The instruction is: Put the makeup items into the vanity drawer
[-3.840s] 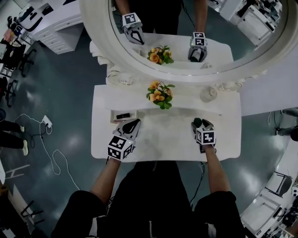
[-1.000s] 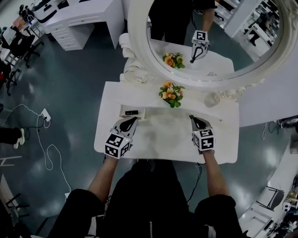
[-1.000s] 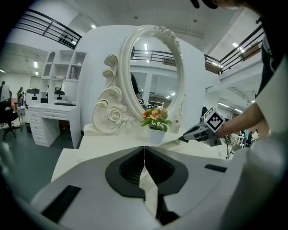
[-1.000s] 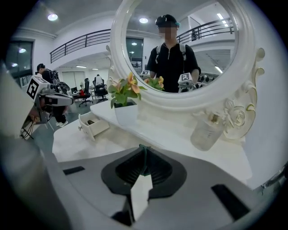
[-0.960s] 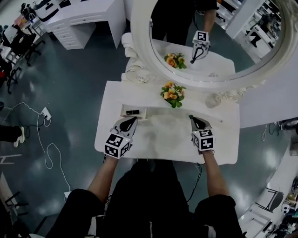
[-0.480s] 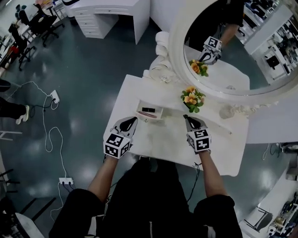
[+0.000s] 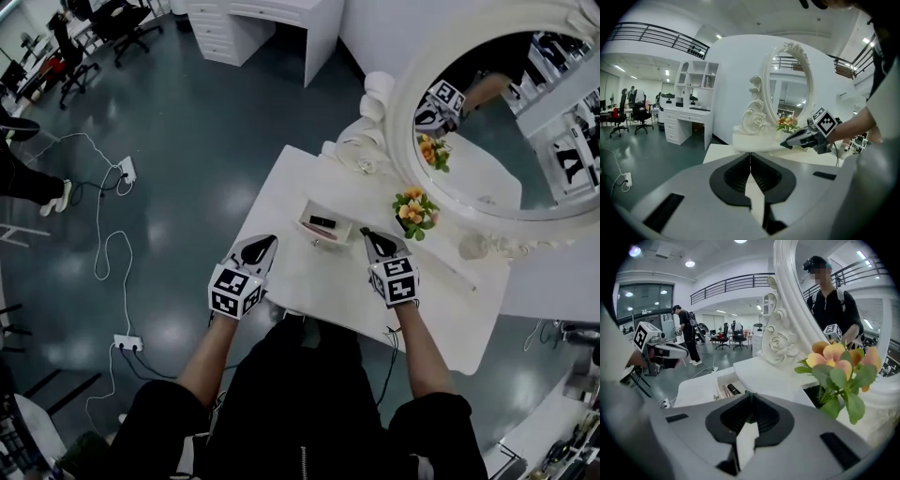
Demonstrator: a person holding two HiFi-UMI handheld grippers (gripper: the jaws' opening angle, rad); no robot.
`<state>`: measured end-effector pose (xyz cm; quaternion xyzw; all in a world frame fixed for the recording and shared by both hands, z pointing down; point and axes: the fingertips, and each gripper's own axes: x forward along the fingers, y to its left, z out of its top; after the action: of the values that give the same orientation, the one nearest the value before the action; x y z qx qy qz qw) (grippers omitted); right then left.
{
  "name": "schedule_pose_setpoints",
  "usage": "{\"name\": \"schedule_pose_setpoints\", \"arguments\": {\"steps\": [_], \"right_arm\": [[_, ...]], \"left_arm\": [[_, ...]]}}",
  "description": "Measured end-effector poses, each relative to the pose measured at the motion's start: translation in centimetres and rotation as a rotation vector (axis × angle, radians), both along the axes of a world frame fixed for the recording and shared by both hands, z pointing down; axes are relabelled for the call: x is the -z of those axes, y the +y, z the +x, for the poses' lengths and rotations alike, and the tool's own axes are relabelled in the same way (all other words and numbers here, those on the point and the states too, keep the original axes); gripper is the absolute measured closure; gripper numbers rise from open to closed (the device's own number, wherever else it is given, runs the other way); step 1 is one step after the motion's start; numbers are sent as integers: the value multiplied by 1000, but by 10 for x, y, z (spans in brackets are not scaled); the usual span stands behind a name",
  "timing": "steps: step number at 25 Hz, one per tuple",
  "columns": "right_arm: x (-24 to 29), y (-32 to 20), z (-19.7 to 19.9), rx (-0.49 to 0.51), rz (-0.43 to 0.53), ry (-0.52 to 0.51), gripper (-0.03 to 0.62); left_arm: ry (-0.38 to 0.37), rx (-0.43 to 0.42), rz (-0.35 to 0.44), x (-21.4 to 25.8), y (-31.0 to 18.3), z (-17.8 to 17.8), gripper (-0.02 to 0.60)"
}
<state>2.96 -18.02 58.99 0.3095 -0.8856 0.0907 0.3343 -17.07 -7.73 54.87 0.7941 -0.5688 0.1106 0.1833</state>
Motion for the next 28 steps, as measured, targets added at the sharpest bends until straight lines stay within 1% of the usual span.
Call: {"name": "schedule_pose_setpoints", "arguments": {"steps": [4, 8, 10, 18, 23, 28], "right_arm": [[6, -4, -13, 22, 4, -13, 568], [16, -10, -26, 29, -2, -56, 568], [17, -10, -32, 43, -4, -58, 568], [4, -9, -66, 122, -21, -34, 568], [-19, -4, -82, 185, -36, 20, 568], [-40, -2, -91, 209, -61, 62, 566]], "left_arm": [[2, 20, -3, -1, 4, -5, 560], [8, 34, -9, -3, 7, -5, 560], [14, 45, -12, -5, 10, -7, 560], [21, 104, -21, -8, 22, -22, 560], [26, 137, -38, -16, 32, -28, 560], [32, 163, -62, -25, 43, -31, 560]]}}
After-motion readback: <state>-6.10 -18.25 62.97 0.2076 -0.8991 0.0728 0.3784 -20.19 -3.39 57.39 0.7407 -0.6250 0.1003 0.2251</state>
